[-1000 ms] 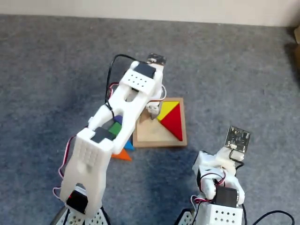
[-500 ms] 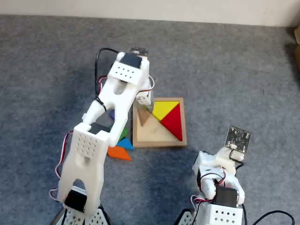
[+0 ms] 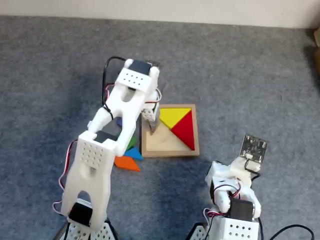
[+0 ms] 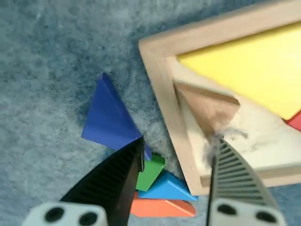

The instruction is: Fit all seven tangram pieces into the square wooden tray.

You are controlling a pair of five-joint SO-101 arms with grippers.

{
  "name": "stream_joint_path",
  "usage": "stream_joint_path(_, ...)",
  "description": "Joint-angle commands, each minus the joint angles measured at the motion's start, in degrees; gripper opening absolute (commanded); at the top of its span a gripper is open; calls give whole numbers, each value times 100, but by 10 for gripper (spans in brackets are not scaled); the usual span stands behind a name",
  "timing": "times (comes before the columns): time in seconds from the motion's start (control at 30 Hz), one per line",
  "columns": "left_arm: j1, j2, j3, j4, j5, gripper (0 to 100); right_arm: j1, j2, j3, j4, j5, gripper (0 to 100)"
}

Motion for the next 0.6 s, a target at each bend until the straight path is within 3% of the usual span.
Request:
stream_joint_path(0.0, -154, -224, -4, -167, -44, 221, 66, -4, 620, 40, 70, 5)
stream_joint_path(0.33, -470, -215, -4, -897, -413, 218, 66, -4, 620, 40, 70, 5)
stream_joint_path(0.57, -470, -435, -277, -695, -404, 217, 66, -4, 620, 40, 70, 5)
